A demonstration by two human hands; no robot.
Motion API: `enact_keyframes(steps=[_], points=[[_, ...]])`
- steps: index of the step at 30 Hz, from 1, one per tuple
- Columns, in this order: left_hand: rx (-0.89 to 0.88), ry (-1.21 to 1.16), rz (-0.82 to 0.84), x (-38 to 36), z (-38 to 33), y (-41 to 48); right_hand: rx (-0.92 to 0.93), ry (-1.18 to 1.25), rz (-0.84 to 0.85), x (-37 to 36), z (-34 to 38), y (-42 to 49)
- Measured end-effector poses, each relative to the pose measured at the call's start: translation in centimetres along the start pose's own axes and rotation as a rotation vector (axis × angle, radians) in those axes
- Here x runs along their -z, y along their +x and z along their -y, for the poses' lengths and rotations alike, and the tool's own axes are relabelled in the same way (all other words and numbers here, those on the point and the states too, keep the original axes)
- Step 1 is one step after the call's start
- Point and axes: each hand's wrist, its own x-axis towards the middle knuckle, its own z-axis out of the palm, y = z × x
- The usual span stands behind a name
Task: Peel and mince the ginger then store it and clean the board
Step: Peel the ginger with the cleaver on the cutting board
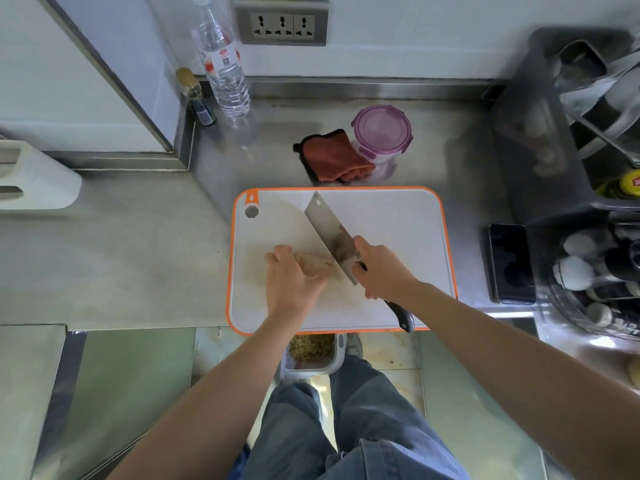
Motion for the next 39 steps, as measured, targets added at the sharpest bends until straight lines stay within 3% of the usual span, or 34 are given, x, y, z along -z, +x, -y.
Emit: enact_keyframes(steps=[4, 31, 39], points=[[0.152, -0.139, 0.022, -0.7, 0.0, 0.3, 0.086, -0.026, -0.095, 0.4, 0.5, -0.3], [0.262, -0.189, 0.010, -1.8, 0.1, 1.4, 0.179, -0.375, 0.065, 0.2, 1.8, -0.4], [0.262, -0.157, 0.029, -1.6, -0.1, 1.4, 0.164, -0.339, 0.080, -1.1, 1.4, 0.8]])
